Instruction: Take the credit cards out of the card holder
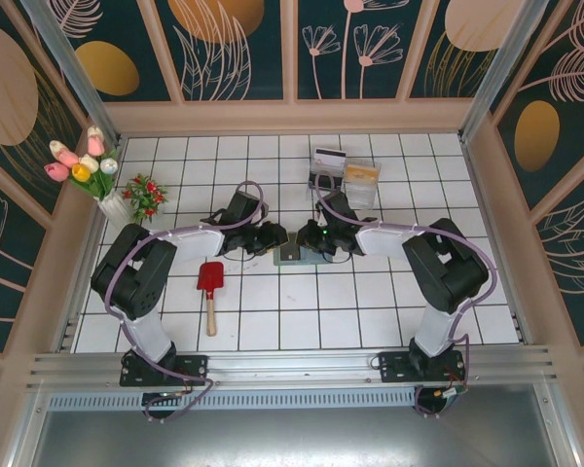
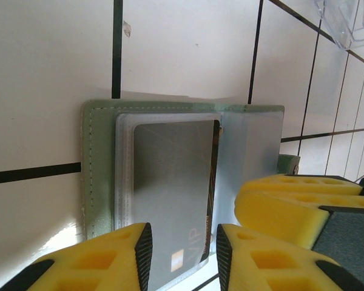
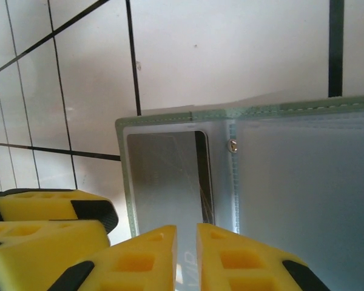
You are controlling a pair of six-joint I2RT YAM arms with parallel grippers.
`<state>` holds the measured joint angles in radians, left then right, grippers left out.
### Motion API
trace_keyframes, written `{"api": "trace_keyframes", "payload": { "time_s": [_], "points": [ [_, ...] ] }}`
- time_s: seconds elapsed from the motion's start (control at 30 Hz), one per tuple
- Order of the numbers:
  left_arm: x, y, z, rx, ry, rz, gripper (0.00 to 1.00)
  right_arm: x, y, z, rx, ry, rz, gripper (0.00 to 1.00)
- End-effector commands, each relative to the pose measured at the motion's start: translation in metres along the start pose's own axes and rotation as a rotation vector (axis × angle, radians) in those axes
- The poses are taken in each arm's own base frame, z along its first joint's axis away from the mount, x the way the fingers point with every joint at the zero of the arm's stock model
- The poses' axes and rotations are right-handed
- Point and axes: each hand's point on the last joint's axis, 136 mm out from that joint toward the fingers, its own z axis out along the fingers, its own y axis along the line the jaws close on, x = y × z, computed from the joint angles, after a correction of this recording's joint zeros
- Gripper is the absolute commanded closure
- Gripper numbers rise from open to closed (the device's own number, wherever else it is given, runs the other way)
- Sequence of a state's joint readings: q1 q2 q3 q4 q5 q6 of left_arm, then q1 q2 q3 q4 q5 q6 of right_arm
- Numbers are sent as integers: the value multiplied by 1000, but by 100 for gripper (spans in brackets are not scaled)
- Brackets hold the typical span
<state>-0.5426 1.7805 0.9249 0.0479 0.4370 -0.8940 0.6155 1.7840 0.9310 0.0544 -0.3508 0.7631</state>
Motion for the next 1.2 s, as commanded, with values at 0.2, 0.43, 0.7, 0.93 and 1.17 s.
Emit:
{"api": "trace_keyframes", "payload": {
  "time_s": [0.2, 0.43, 0.7, 0.93, 1.17],
  "points": [
    [0, 3, 8, -17, 15, 13, 66, 3, -9, 7, 55, 15, -22, 82],
    [2, 10, 12, -30, 22, 9, 68, 9, -13, 12, 61, 41, -33, 82],
    [5, 15, 15, -41, 35, 5, 71, 15, -15, 18, 67, 69, -46, 82],
    [9, 21, 17, -53, 42, -1, 72, 19, -13, 20, 48, 90, -64, 82],
    [11, 29, 18, -75, 41, -7, 72, 20, -17, 19, 68, 101, -90, 81]
  ]
}}
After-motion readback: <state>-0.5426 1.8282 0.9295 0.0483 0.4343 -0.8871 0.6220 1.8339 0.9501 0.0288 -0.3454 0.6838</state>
